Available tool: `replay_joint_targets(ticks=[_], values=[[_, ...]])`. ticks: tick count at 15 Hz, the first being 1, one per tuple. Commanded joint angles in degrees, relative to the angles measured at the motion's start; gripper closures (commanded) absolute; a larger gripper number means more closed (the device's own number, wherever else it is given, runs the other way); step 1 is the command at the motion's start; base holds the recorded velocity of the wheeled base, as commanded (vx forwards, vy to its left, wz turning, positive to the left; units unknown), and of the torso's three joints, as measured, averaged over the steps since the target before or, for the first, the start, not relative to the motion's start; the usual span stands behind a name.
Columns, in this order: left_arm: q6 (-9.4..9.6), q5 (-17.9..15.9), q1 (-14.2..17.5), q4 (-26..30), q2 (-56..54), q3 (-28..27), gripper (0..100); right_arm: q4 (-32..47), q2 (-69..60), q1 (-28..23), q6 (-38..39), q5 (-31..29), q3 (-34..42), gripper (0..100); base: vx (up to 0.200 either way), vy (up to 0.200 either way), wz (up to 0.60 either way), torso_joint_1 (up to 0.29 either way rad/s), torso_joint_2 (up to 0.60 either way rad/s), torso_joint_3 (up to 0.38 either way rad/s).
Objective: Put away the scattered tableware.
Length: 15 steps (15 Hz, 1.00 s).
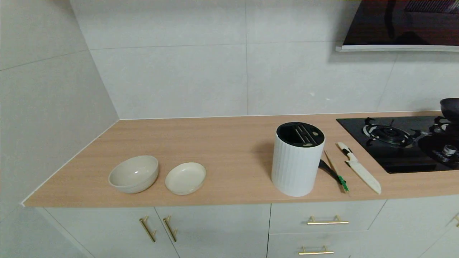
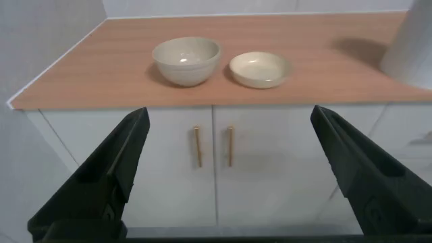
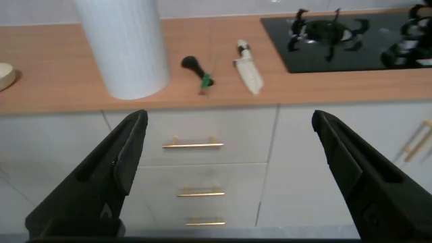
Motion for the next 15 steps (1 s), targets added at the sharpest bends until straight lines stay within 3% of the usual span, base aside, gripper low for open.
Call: replay_joint_targets(ticks=[1, 15], values=[[-0.04, 0.1, 0.0, 0.0, 0.0, 0.0, 0, 0.0, 0.1, 0.0, 0.0, 0.0, 0.0, 0, 0.000, 0.200, 0.00, 0.036, 0.01, -0.012], [-0.04, 0.1, 0.0, 0.0, 0.0, 0.0, 0, 0.0, 0.1, 0.0, 0.0, 0.0, 0.0, 0, 0.000, 0.200, 0.00, 0.001, 0.00, 0.002]])
